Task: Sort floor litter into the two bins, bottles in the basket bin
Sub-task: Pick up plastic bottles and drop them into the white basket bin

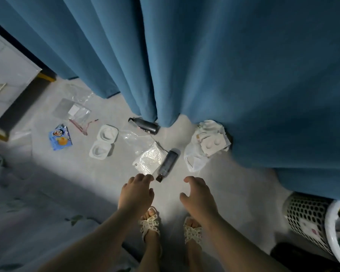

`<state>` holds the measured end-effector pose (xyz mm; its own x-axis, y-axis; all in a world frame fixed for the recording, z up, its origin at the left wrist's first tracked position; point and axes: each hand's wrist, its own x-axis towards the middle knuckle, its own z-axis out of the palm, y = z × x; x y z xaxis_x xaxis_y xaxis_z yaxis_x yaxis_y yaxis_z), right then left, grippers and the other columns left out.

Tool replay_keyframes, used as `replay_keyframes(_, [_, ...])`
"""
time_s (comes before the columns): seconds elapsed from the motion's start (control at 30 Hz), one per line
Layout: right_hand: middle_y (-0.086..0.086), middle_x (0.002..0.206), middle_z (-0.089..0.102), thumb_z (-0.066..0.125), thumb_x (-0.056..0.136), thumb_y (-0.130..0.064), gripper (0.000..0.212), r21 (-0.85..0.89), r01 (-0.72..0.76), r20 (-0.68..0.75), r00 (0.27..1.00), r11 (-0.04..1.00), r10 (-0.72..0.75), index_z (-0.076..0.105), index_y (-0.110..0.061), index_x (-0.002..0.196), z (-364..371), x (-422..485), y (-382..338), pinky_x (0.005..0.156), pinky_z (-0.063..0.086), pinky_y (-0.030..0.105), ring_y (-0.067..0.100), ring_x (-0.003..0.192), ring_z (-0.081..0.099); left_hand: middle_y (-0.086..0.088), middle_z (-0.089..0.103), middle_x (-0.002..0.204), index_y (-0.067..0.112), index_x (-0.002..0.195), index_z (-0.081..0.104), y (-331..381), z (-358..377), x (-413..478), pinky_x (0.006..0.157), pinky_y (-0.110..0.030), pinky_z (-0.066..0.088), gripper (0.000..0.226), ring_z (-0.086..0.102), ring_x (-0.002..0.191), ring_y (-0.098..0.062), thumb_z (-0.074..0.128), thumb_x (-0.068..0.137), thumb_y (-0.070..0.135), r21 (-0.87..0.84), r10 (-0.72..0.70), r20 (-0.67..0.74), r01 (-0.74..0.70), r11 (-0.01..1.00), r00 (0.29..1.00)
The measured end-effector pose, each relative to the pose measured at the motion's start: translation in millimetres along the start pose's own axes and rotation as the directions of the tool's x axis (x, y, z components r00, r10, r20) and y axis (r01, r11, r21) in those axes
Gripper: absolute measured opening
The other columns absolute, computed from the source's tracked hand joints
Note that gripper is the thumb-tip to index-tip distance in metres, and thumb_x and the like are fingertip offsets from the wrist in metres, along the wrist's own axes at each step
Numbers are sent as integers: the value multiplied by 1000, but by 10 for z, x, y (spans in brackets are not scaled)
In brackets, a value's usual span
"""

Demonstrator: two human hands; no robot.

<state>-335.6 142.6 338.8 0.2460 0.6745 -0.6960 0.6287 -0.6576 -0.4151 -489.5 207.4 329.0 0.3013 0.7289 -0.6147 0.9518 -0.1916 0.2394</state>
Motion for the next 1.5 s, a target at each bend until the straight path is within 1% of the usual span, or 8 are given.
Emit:
replay_keyframes(0.4, [3, 144, 35, 51, 91, -23, 45, -274, 93, 84, 994, 957, -72, 38, -20, 135, 1189, 1901, 241, 97, 41, 30, 22, 126, 41, 2, 42, 144, 24, 137, 40, -772, 1168, 1508, 103, -32, 38, 42, 42, 129, -20, 44, 95, 25, -95, -108, 80, 116, 989, 991])
replay_keyframes(0.6, [0, 158, 2, 59, 86, -27, 65, -504, 183, 92, 983, 844, -158, 24, -32, 142, 1815, 2696, 526, 113, 18, 42, 31, 144, 3, -5, 44, 139, 22, 133, 44, -1111, 1955, 2180, 95, -35, 42, 43, 45, 124, -25, 49, 90, 19, -310, -269, 142, 301, 902, 952])
replay_keyframes(0.77, [1, 157, -17, 57, 88, -19, 75, -675, 272, 184, 962, 686, -200, 13, -36, 146, 2046, 2987, 693, 115, -4, 52, 38, 143, -15, -1, 31, 148, 23, 137, 38, -1191, 2313, 2370, 100, -36, 39, 51, 37, 130, -26, 52, 89, 19, -281, -235, 137, 266, 922, 962])
replay_keyframes(1.03, [3, 159, -8, 60, 86, -21, 68, -737, 284, 191, 958, 613, -214, 25, -33, 143, 2099, 3280, 736, 110, -7, 62, 38, 143, -15, -1, 35, 145, 22, 137, 38, -1218, 2376, 2577, 100, -33, 38, 49, 38, 129, -26, 51, 90, 18, -286, -208, 117, 233, 930, 971])
replay_keyframes(1.1, [6, 155, 18, 69, 78, -21, 68, -726, 262, 164, 964, 636, -211, 38, -30, 137, 2095, 3302, 732, 110, 1, 65, 39, 144, 4, -3, 38, 143, 22, 136, 39, -1217, 2349, 2613, 98, -33, 39, 48, 40, 127, -26, 51, 90, 18, -284, -203, 119, 230, 931, 972])
replay_keyframes(1.2, [6, 103, 67, 89, 33, -25, 73, -693, 204, 54, 971, 691, -233, 66, -18, 101, 2012, 3302, 758, 98, 35, 64, 37, 110, 57, -4, 40, 140, 23, 135, 40, -1194, 2254, 2673, 97, -33, 41, 46, 42, 125, -25, 51, 90, 18, -300, -198, 93, 217, 929, 976])
replay_keyframes(1.37, [3, 124, 53, 74, 65, -36, 68, -390, 100, -90, 985, 915, -146, 45, -17, 124, 1726, 3315, 678, 103, 33, 43, 27, 115, 50, -2, 40, 142, 25, 133, 44, -1082, 1951, 2845, 96, -32, 45, 42, 47, 124, -23, 51, 92, 20, -309, -152, -32, 134, 941, 988])
replay_keyframes(1.5, [5, 130, 45, 74, 70, -32, 72, -39, 55, -150, 987, 998, -60, 36, -21, 130, 1447, 3419, 442, 100, 42, 42, 26, 117, 47, -5, 41, 140, 23, 134, 44, -984, 1640, 3124, 95, -31, 46, 43, 46, 123, -24, 50, 93, 16, -286, -122, -148, 76, 955, 981])
